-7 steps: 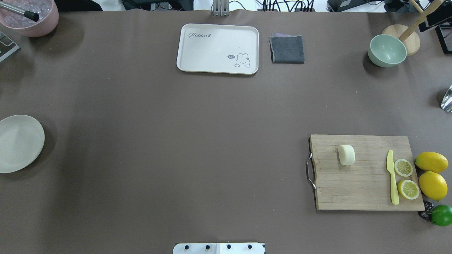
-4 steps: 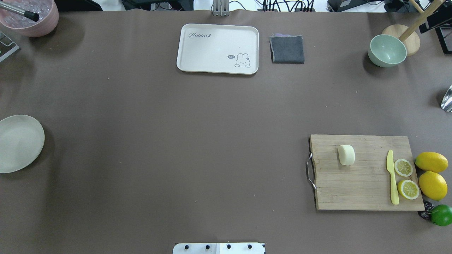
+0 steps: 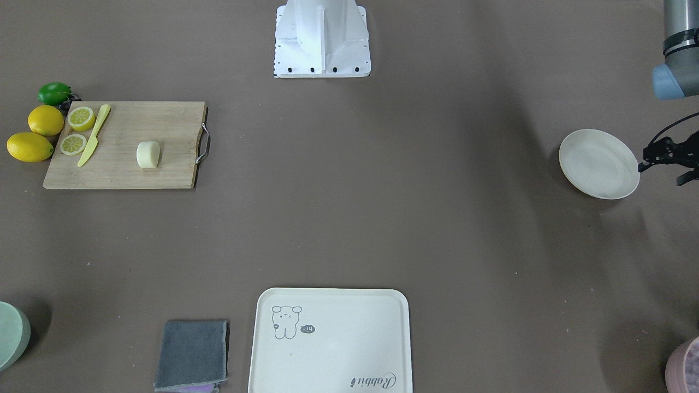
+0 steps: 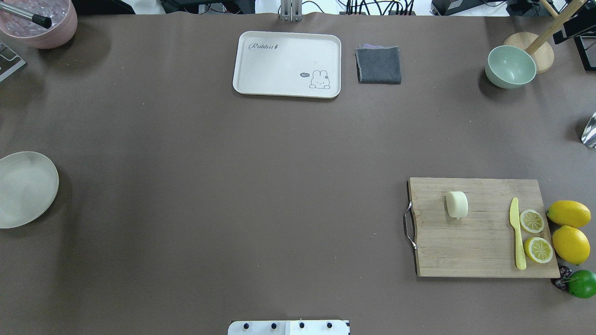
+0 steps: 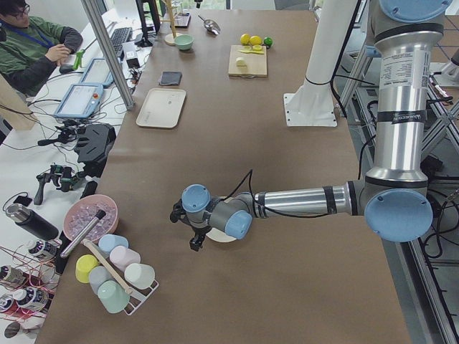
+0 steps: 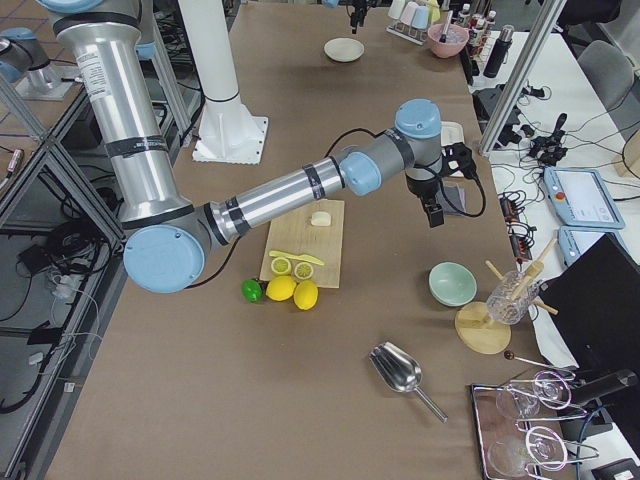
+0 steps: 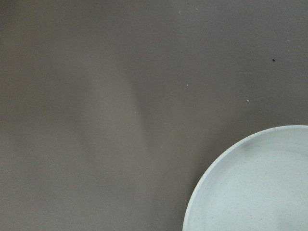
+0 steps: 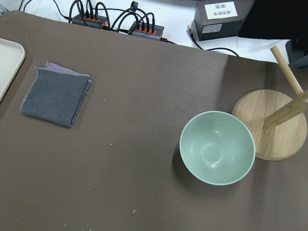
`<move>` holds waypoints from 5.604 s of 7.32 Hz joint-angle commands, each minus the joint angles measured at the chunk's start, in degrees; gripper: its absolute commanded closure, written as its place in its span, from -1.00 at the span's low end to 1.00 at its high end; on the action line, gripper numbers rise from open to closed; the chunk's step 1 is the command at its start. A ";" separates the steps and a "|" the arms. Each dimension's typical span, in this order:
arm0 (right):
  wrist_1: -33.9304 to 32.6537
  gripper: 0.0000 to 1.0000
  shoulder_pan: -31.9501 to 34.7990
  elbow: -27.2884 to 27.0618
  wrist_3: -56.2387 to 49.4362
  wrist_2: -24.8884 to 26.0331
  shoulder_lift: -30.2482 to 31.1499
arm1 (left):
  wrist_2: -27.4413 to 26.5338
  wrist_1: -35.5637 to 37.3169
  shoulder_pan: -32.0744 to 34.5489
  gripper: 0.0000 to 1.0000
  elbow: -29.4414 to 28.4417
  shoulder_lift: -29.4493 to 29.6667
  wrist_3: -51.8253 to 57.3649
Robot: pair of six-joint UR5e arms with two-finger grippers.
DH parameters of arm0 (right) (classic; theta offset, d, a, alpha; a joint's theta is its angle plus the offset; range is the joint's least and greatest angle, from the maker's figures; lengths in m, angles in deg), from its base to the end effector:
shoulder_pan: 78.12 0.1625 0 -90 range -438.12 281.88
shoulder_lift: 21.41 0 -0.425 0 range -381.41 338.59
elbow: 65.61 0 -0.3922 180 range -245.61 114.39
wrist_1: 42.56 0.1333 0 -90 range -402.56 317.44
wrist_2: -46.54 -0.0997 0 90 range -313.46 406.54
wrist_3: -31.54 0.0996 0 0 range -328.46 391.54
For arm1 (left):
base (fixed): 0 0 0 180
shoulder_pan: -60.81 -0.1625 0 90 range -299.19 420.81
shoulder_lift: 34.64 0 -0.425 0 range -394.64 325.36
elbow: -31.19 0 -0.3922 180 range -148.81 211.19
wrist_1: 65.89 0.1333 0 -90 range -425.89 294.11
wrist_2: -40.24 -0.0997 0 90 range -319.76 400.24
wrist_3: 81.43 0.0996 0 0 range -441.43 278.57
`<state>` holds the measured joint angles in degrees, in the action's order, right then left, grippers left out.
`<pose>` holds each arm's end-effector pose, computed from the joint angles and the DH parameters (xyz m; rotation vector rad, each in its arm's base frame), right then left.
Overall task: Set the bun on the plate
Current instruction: 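Reach the left gripper to the white plate's rim and grasp it, then slide the white plate with the left gripper toward the table center, then release the plate and draw the left gripper back while the right arm starts moving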
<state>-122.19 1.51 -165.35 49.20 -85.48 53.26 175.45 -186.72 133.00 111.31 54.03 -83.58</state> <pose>-0.0410 -0.5941 0.4087 0.4001 -0.8298 -0.1086 0.0910 -0.4879 0.6962 0.1852 0.8306 0.3918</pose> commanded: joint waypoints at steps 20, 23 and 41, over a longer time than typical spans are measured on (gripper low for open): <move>-0.09 -1.00 -1.22 -0.72 0.00 -0.44 -1.19 | 12.01 2.35 3.58 1.00 4.15 12.99 -22.36; -0.35 -1.00 -1.84 -1.16 0.09 -0.53 -1.37 | 10.09 2.00 -6.94 1.00 10.39 20.99 -41.36; -0.09 -1.00 -2.98 -0.01 0.09 -0.17 -2.08 | -15.00 -1.36 -29.16 -0.96 13.28 33.25 -57.85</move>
<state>-122.24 -0.99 -165.06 49.22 -85.53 51.27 155.74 -191.20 99.24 121.99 88.43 -146.43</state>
